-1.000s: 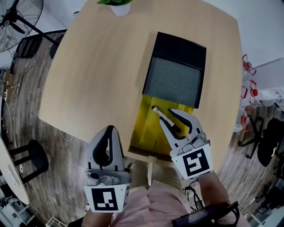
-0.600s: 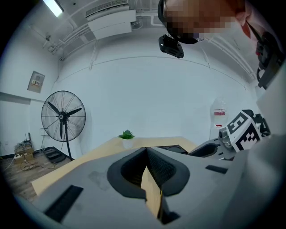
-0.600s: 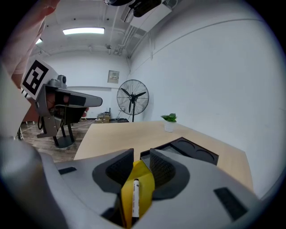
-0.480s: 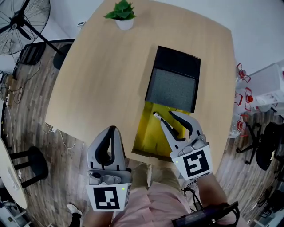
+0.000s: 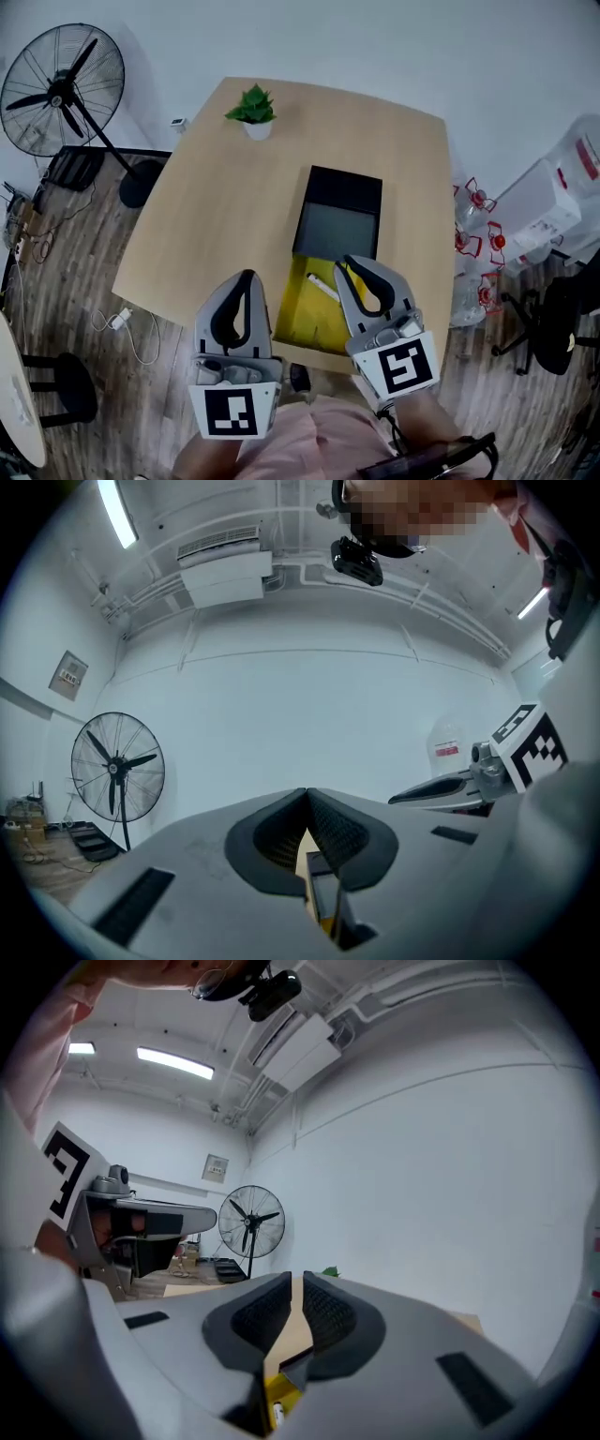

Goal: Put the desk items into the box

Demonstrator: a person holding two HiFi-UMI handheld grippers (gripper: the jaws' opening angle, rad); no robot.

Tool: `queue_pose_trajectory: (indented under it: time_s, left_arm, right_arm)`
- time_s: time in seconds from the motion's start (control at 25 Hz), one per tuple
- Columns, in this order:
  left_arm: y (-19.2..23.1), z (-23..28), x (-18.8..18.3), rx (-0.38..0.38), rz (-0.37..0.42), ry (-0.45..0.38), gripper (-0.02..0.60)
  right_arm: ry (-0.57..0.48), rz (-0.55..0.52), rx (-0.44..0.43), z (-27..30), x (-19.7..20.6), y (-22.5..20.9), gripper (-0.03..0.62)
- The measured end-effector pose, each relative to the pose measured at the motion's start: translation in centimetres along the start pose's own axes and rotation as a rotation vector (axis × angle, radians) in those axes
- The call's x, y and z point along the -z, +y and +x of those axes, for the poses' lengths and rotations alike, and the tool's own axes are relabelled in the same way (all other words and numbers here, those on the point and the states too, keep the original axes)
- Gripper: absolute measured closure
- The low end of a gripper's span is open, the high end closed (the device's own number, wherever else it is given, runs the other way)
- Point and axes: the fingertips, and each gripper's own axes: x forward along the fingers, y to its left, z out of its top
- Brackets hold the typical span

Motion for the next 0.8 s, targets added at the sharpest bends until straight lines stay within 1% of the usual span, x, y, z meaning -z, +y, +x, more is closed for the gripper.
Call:
queue_pose_trajectory:
  time_s: [0.08,0.16,0.28,0.36,0.56,0.8]
  left_arm:
    - [-0.5,0.1,-1.7,0.019,0.027,-0.041,0.571]
    - [-1.0,0.3,-3.1,0.035,0.040,-0.065,0.571]
    - [-1.9,-0.3,-4.3,0.044,0.015,-0.074,0.571]
    - [-2.3,-0.8,-4.8,0.044,0.013,-0.090,0.571]
    - [-3.3,-1.3,-5.7,0.050,0.028,-0.110,0.571]
    - [-3.8,-1.2,-6.0,0.053,0.037,-0.120,0.571]
  right_arm:
    - [-0.029,-0.003,0.018,-0.8,-1.6,-0.1,0.577]
    - [-0.052,-0.010,0.035,-1.5,-3.0,-0.2,0.592]
    - [-0.092,-0.030,0.060,-2.7,-4.6,0.1,0.592]
    - [-0.116,-0.040,0.073,-3.3,-5.5,0.3,0.592]
    - [-0.134,-0.046,0.103,-4.5,-6.5,-0.1,0.592]
    - [-0.115,-0.028,0.119,-5.4,-6.2,-1.3,0.594]
